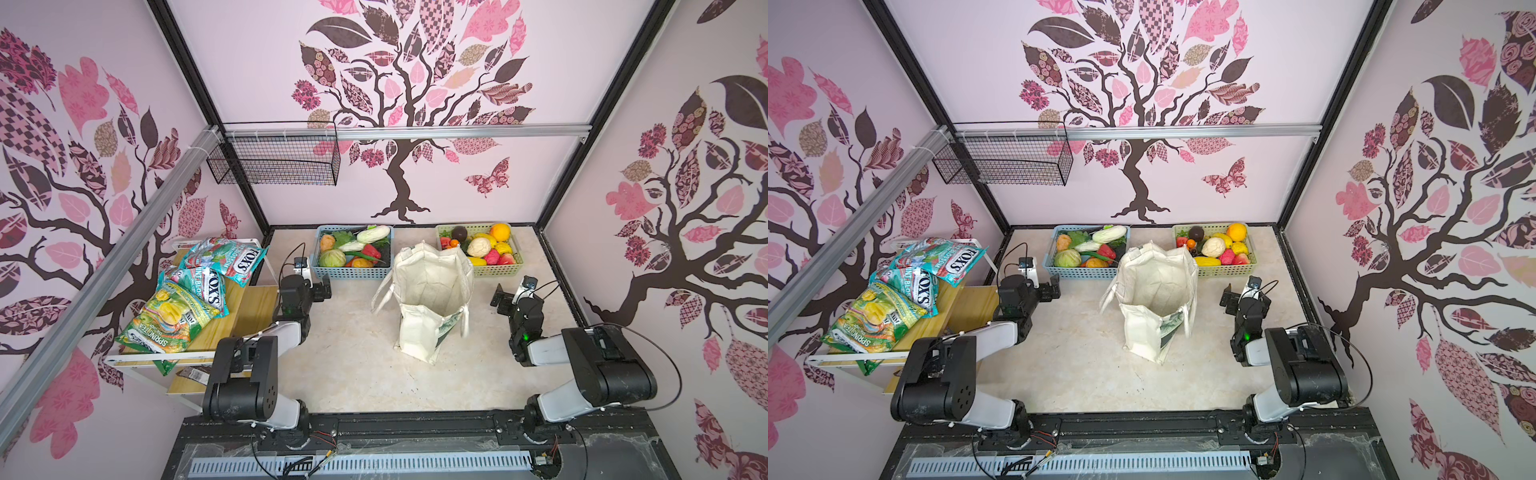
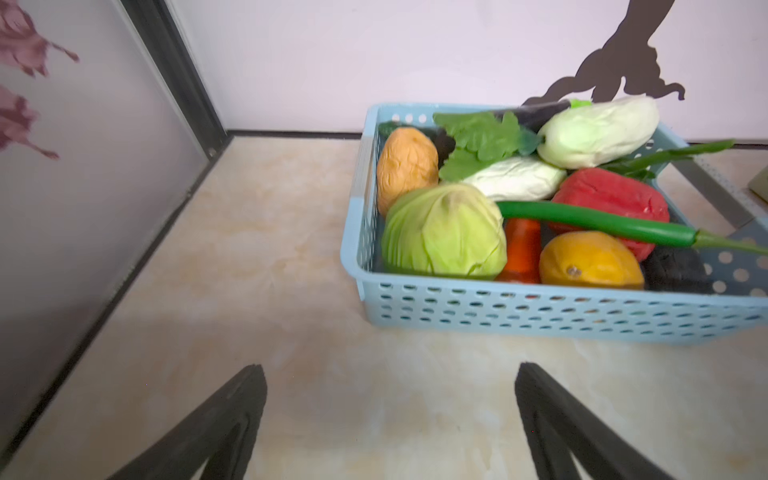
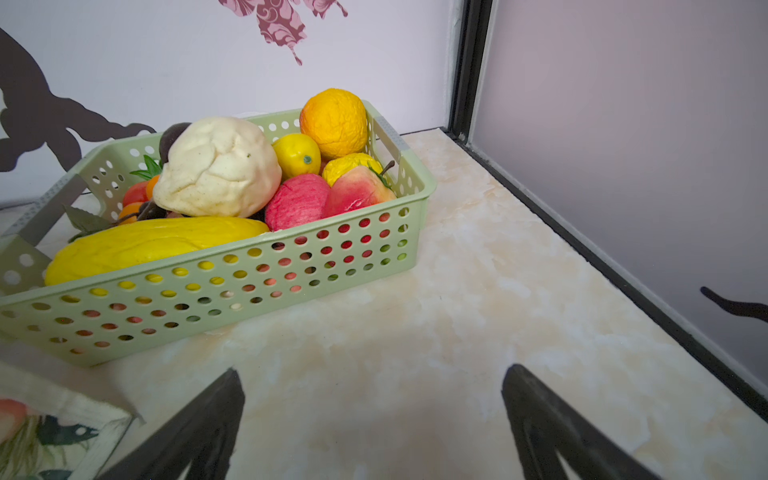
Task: Place the food into the grocery bag and tie it
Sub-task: 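Reach both grippers forward toward the top edges of the cream tote bag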
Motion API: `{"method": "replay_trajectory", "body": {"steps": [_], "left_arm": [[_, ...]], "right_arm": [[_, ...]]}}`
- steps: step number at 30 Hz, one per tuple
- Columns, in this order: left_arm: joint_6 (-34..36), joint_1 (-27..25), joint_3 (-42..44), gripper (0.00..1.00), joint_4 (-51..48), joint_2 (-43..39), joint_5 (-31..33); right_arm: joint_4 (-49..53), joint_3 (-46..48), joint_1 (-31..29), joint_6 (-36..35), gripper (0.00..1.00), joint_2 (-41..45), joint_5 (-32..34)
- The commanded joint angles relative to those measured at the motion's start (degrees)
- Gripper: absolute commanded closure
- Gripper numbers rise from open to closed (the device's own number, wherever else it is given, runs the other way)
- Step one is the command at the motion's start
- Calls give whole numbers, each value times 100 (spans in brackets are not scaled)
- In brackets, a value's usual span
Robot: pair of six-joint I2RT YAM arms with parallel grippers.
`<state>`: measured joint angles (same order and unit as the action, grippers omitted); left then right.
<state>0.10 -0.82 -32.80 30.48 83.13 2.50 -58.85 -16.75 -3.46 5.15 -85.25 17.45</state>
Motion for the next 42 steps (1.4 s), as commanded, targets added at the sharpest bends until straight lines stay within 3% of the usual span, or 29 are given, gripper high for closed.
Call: {"method": "replay_trajectory", "body": {"steps": [1, 7, 10, 12, 14, 18, 23, 30, 42], "left_arm": [[297, -322, -203, 3, -701, -209, 597], [-42, -480, -772, 3, -1533, -438, 782], [-869, -445, -825, 3, -1317, -482, 1351], [-865, -393, -989, 3, -1620, -544, 741], [-1002, -390, -1115, 3, -1752, -517, 573], [-1262, -425, -1479, 6, -2385, -392, 353], [-1656, -657, -2223, 8, -3571, -175, 357], [-2086, -1188, -3000, 8, -4856, -119, 381], [-2329, -1718, -3953, 10, -6191, -236, -180]], "right_arm": [[1734, -884, -40, 134, 0, 704, 93], [3813, -1963, -46, 529, 0, 1177, -414], [4996, -2675, -41, 729, 0, 1315, -589], [5815, -3225, -45, 883, 1, 1405, -685], [6532, -3747, -42, 994, 1, 1481, -793], [7676, -4650, -73, 1268, 12, 1749, -1361], [8315, -5147, -321, 1558, 24, 2009, -2404], [8750, -5318, -1095, 1553, 34, 1873, -2450], [8715, -5030, -1523, 1485, 53, 1308, -2355]]}}
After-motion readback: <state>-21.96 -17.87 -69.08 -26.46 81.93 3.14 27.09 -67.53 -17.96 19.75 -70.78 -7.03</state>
